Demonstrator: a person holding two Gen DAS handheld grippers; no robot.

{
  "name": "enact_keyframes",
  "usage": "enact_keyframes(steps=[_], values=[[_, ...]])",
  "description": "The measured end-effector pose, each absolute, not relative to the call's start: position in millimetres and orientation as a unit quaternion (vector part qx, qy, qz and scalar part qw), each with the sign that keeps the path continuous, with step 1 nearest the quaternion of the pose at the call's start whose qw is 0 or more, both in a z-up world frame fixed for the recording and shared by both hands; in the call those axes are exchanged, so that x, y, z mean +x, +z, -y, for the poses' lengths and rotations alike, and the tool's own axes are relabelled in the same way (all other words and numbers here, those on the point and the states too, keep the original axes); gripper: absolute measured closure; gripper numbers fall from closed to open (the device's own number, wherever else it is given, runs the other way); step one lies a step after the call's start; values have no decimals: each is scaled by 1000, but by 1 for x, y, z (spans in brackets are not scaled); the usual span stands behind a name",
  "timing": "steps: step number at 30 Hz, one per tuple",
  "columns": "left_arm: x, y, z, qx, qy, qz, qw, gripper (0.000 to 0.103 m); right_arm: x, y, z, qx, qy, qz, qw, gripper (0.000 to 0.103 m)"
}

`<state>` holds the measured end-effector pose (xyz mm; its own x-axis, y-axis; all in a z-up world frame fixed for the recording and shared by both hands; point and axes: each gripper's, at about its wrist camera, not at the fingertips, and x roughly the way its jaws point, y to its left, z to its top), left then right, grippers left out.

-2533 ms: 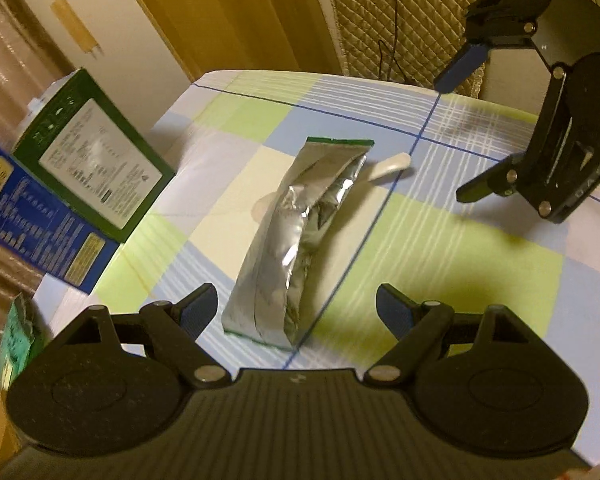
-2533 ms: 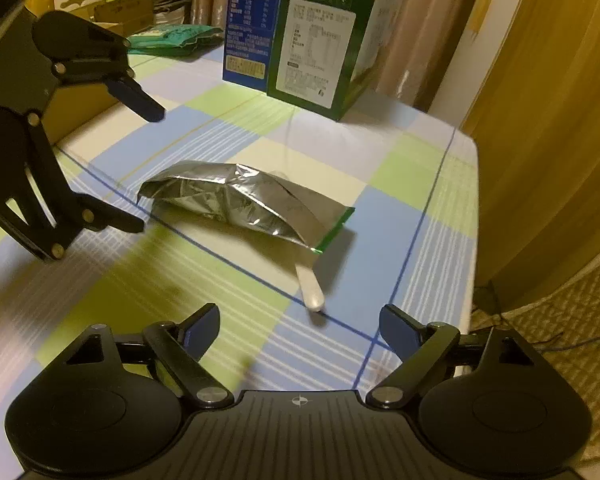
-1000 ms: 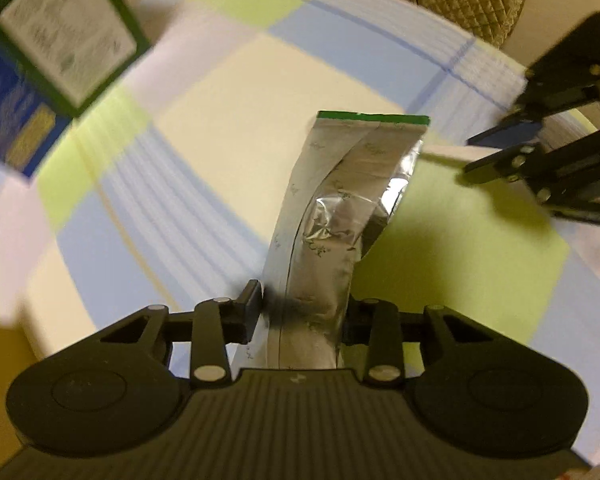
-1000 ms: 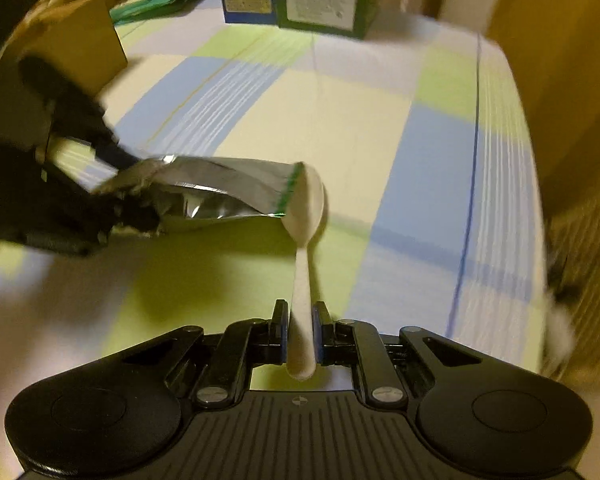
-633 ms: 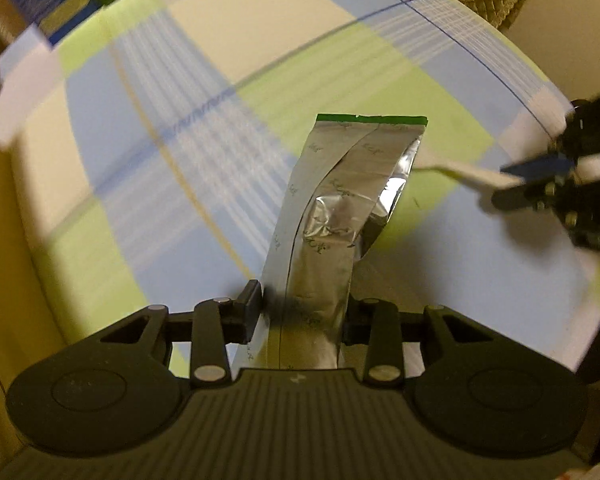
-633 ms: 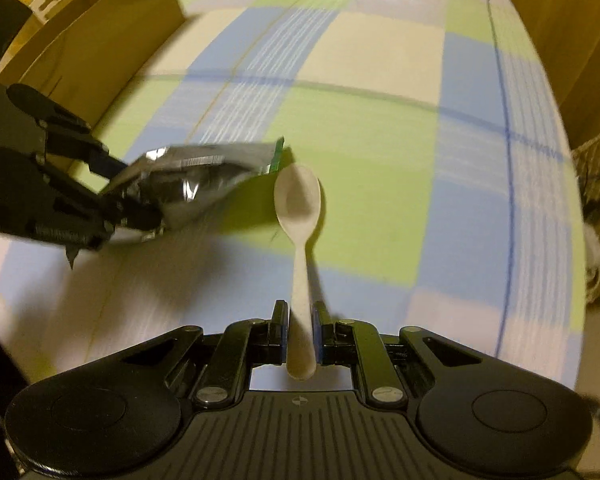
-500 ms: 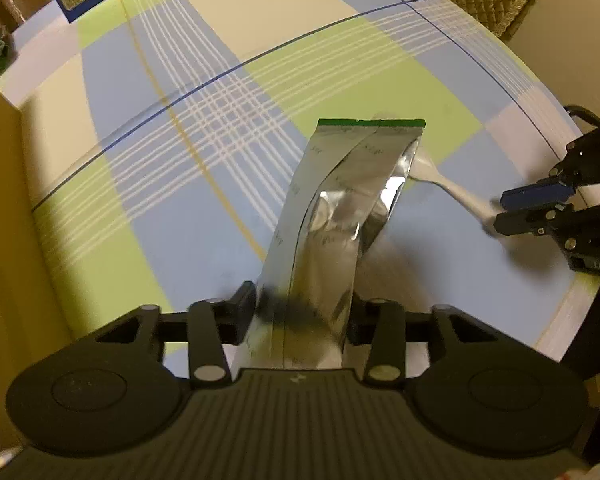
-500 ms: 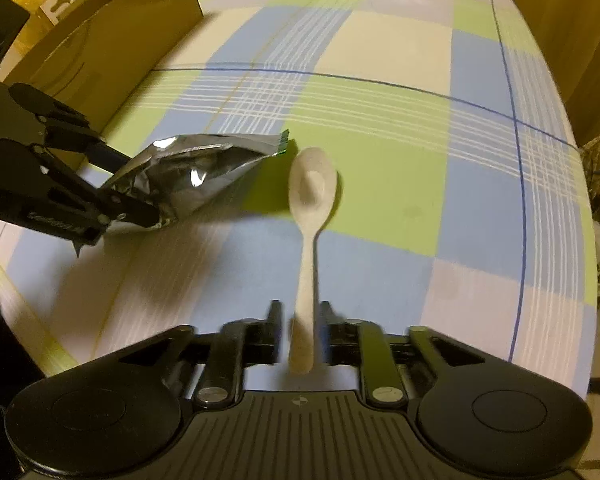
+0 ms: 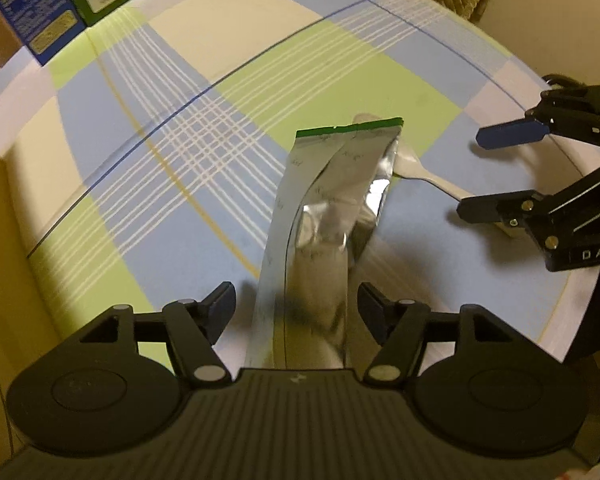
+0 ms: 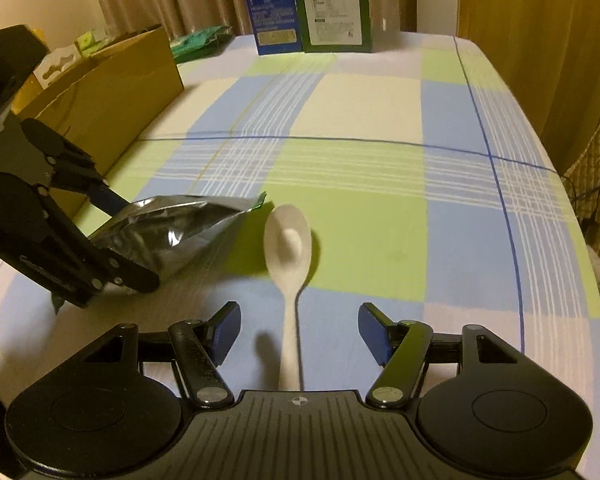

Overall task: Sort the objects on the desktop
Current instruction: 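Lift the foil bag with the left gripper while the right gripper regrips the spoon handle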

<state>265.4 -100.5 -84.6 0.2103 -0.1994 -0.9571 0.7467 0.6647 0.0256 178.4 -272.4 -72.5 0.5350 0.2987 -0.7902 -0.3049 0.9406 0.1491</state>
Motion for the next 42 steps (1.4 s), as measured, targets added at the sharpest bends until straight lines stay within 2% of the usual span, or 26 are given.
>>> enact_keyframes(steps=[10, 11, 13, 16, 23, 33, 34, 37, 41, 42], values=[[282, -100, 113, 263, -330, -558, 714, 42, 198, -89, 259, -38, 189, -438, 878, 40], [283, -100, 112, 257, -331, -561, 714, 45, 199, -90, 256, -43, 192, -435, 879, 40], [283, -99, 110, 250, -328, -560, 719, 59, 202, -94, 250, -54, 193, -431, 880, 40], [280, -97, 106, 251, -303, -552, 735, 62, 203, -97, 243, -69, 193, -419, 885, 40], [280, -96, 86, 173, -256, -568, 763, 62, 203, -103, 232, -81, 188, -397, 895, 41], [278, -97, 86, 182, -262, -558, 766, 55, 204, -103, 229, -73, 183, -390, 899, 43], [277, -99, 86, 180, -264, -557, 766, 52, 204, -103, 229, -73, 182, -390, 900, 43], [274, -101, 89, 187, -276, -547, 768, 42, 203, -104, 229, -74, 182, -388, 900, 46], [273, -102, 89, 188, -276, -543, 770, 42, 202, -104, 227, -76, 185, -385, 901, 53], [273, -102, 89, 188, -275, -543, 770, 45, 202, -104, 227, -76, 185, -385, 901, 54]])
